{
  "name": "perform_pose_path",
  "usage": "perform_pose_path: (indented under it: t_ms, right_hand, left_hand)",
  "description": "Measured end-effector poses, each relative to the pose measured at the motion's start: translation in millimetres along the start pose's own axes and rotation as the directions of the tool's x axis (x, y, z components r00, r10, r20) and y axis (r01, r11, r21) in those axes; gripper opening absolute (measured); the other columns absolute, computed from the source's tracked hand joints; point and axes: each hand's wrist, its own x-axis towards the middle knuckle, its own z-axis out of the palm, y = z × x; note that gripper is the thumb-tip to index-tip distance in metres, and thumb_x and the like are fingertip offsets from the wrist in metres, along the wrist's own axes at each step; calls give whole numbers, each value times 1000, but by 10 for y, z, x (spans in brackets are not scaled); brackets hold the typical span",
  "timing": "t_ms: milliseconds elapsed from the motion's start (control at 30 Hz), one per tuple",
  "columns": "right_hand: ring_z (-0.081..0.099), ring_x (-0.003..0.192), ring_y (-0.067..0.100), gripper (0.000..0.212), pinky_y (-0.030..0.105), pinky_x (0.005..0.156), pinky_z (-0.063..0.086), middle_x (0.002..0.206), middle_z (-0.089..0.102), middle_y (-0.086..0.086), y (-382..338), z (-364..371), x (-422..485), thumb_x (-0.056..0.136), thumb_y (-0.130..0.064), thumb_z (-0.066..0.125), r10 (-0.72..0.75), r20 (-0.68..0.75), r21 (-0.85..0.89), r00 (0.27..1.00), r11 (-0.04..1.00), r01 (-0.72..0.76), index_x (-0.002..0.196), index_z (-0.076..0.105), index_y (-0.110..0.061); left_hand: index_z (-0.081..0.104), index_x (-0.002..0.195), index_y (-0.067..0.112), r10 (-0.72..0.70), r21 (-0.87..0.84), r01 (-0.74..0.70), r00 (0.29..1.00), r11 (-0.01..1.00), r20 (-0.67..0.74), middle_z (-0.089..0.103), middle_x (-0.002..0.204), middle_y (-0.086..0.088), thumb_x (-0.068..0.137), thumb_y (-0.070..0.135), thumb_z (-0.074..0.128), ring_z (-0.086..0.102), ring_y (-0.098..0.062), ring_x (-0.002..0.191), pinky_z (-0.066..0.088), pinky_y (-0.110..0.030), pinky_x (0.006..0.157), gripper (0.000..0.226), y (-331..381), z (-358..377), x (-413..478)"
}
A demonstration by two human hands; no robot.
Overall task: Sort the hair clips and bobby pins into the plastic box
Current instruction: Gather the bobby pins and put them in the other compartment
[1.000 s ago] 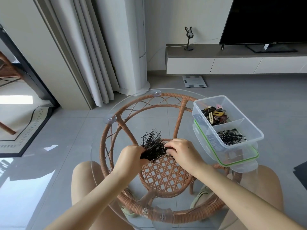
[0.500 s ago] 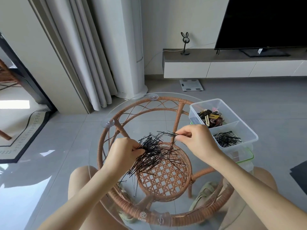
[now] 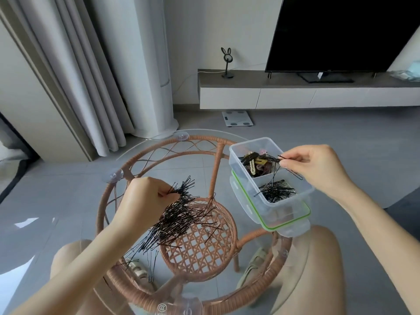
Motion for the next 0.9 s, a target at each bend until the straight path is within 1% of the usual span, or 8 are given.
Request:
perform_pose_path:
  t_ms: [100,167,233,367,500,700,833,900]
  right_hand:
    - [62,68,5,14,12,68,48,79,71,-1,242,-113,43,75,-5,72,31,62,-52,998,998,-28,82,72,-18]
    - [62,67,1,16,6,66,46,78,71,-3,373,-104,64,75,-5,72,41,124,-104,991,994,-28,79,71,-21]
    - [62,69,1,24,7,67,45,77,70,-6,486,-73,82,75,-6,72,48,204,-169,978,985,-13,72,68,-29]
    - [62,84,9,12,26,81,48,86,69,-9,620,28,96,78,-13,69,97,368,-335,925,941,35,82,73,-24]
    - [61,92,6,16,25,88,47,99,70,-9,611,85,94,80,-21,68,101,428,-390,898,917,82,95,73,-21]
    - [62,83,11,16,23,77,45,94,72,-2,688,-62,69,86,-16,60,-51,162,-321,985,942,101,95,73,-15]
    - [60,80,11,15,15,68,42,90,71,-3,733,-190,-21,86,-12,60,-89,75,-306,993,946,108,93,73,-13]
    - [61,79,14,14,23,71,45,89,72,-2,747,-238,-78,86,-13,61,-89,57,-300,994,949,102,93,73,-13]
  left_hand:
    - [75,71,18,33,20,-33,999,999,1,66,49,-6,81,30,68,45,-8,31,43,-15,42,16,76,25,43]
    - [75,71,17,50,37,-50,999,998,-4,68,53,-8,80,32,68,59,-22,43,53,-31,52,18,124,46,64]
    - [75,72,19,59,44,-58,998,997,-12,69,54,-6,79,32,69,64,-28,52,55,-38,54,16,183,67,77]
    - [76,75,16,62,10,-62,998,998,-7,72,63,-11,78,29,71,69,-30,63,58,-42,62,14,305,103,108]
    - [77,79,17,76,14,-76,997,997,13,75,67,-6,79,26,70,70,-23,65,59,-37,65,11,506,124,128]
    - [77,81,14,199,-42,-196,977,980,82,73,70,-9,82,27,67,66,-27,61,55,-34,62,16,975,300,252]
    - [74,81,8,368,-38,-366,918,930,146,63,60,-4,85,26,63,48,-15,44,32,-18,41,21,1388,672,420]
    - [70,78,1,393,-2,-400,899,916,192,53,59,-6,87,24,61,40,-19,48,27,-24,48,26,1560,905,518]
